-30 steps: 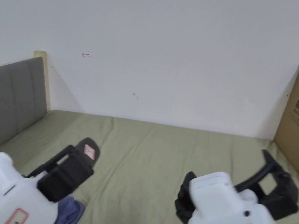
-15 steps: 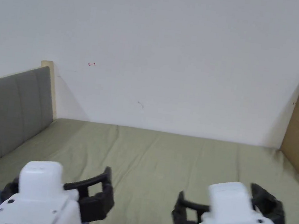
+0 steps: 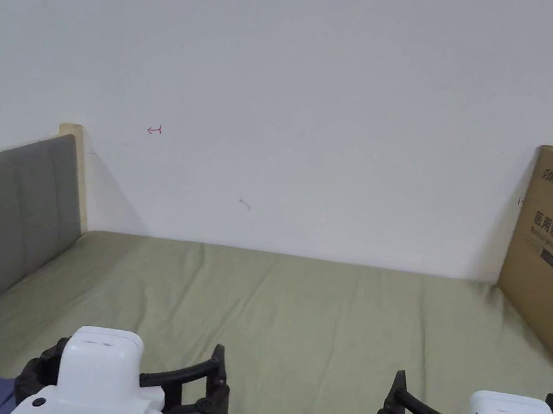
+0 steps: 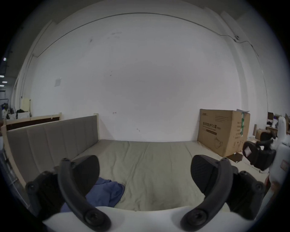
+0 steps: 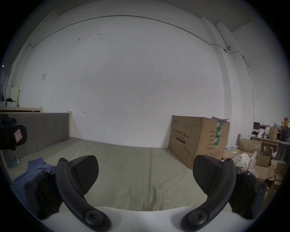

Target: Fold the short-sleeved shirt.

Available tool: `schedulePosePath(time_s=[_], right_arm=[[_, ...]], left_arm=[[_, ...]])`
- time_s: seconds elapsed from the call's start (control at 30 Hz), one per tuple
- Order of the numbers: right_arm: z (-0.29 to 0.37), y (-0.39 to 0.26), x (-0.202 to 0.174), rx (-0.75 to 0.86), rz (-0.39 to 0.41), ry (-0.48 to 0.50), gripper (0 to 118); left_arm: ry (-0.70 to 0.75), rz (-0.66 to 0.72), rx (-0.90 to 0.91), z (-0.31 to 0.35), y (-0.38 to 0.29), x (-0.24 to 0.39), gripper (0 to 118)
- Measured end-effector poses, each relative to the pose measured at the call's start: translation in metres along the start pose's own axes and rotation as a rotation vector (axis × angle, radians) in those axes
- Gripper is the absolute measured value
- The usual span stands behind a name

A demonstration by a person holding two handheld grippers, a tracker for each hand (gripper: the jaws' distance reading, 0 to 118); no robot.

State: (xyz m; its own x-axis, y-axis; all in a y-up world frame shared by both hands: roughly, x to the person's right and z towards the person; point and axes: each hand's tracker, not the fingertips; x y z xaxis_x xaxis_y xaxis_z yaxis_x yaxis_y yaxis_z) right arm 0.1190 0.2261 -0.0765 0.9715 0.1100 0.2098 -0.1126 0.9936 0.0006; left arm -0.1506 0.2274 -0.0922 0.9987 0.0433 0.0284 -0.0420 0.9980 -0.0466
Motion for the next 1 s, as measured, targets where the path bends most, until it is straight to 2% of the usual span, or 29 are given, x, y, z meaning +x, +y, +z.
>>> schedulePosePath(time_s=[0.03,0.07,0.1,0.13,0.17,0.23,0.27,0.4,0.5,0.67,0.77,0.9,1.0], right_arm=[[0.003,0.000,0.002,0.018,-0.014,0.048,115],[0.006,-0.001,0.001,0.031,-0.001,0.057,110],[0.004,-0.002,-0.002,0.032,0.032,0.038,93],[0.005,-0.003,-0.004,0.045,0.068,0.027,32],[0.008,-0.005,-0.007,0.076,0.073,0.005,1],[0.006,-0.007,-0.007,0.047,0.010,-0.032,1],[0.006,-0.007,-0.005,0.031,-0.013,0.060,1],[-0.001,-0.014,-0.006,-0.007,0.008,0.047,1],[-0.004,-0.015,-0.004,-0.055,-0.056,0.092,1],[-0.008,-0.010,-0.015,-0.039,0.015,0.122,1],[-0.014,-0.002,-0.031,-0.046,-0.018,0.211,1],[-0.023,0.007,-0.071,-0.043,-0.025,0.361,1],[-0.024,0.011,-0.106,-0.051,-0.031,0.492,1]], left_arm=[[0.005,-0.002,0.008,0.000,0.002,0.000,92],[-0.005,-0.002,0.039,0.003,0.000,-0.002,63],[0.011,-0.013,0.065,0.005,0.000,0.000,34],[0.068,-0.027,0.069,0.004,0.001,0.001,9],[0.095,-0.045,0.069,0.005,0.002,0.002,7],[0.079,-0.021,0.086,0.007,0.002,-0.002,0],[0.055,0.007,0.076,0.008,0.003,-0.006,0],[0.020,0.031,0.053,0.006,0.003,-0.009,0],[0.004,0.015,0.032,0.006,0.002,-0.010,0],[0.004,-0.021,0.020,0.007,0.006,-0.013,0],[0.026,-0.002,0.026,0.018,0.014,-0.031,0],[0.206,-0.055,0.034,0.047,0.020,-0.069,0],[0.310,-0.012,0.014,0.072,0.023,-0.102,0]])
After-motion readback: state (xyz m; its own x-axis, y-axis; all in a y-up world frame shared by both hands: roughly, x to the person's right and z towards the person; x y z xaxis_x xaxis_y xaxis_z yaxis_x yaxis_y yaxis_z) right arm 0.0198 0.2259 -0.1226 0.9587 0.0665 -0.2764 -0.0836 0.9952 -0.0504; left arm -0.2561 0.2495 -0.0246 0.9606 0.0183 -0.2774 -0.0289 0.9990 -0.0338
